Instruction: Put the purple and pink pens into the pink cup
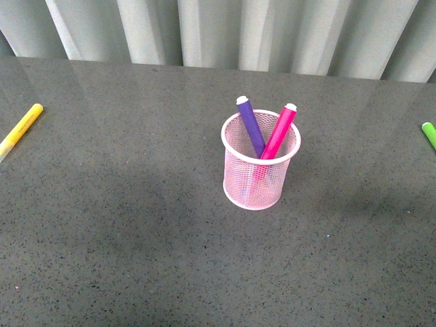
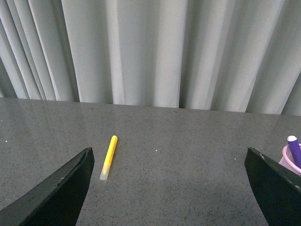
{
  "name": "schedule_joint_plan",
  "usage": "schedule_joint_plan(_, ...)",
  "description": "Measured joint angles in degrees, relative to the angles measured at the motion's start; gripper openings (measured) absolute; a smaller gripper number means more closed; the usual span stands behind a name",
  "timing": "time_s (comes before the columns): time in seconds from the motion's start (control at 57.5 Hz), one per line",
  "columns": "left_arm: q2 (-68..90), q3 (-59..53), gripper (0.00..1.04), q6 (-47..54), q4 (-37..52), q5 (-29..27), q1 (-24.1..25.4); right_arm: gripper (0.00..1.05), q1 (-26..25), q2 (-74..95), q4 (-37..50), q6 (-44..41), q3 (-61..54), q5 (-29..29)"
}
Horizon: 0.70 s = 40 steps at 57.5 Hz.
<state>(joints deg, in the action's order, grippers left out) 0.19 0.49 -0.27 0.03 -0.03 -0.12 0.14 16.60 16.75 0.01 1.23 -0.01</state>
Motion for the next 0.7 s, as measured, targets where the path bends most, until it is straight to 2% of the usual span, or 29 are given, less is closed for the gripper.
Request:
schedule_joint_plan(0.417,0.00,0.00,0.98,0.00,0.00,0.00,0.00,0.03,0.00,-6.73,-6.71,0.00,0.00,0.02)
schedule_joint_plan(0.539,0.00,0.00,0.98,0.00,0.00,-0.02,0.00,0.03,0.00,-14.36,-16.22,0.00,0.00,0.02)
schedule_joint_plan(0.695,-0.07,0.00,0.98,0.00,0.00,0.02,0.00,0.03,0.00,-16.35,-16.68,0.00,0.00,0.07)
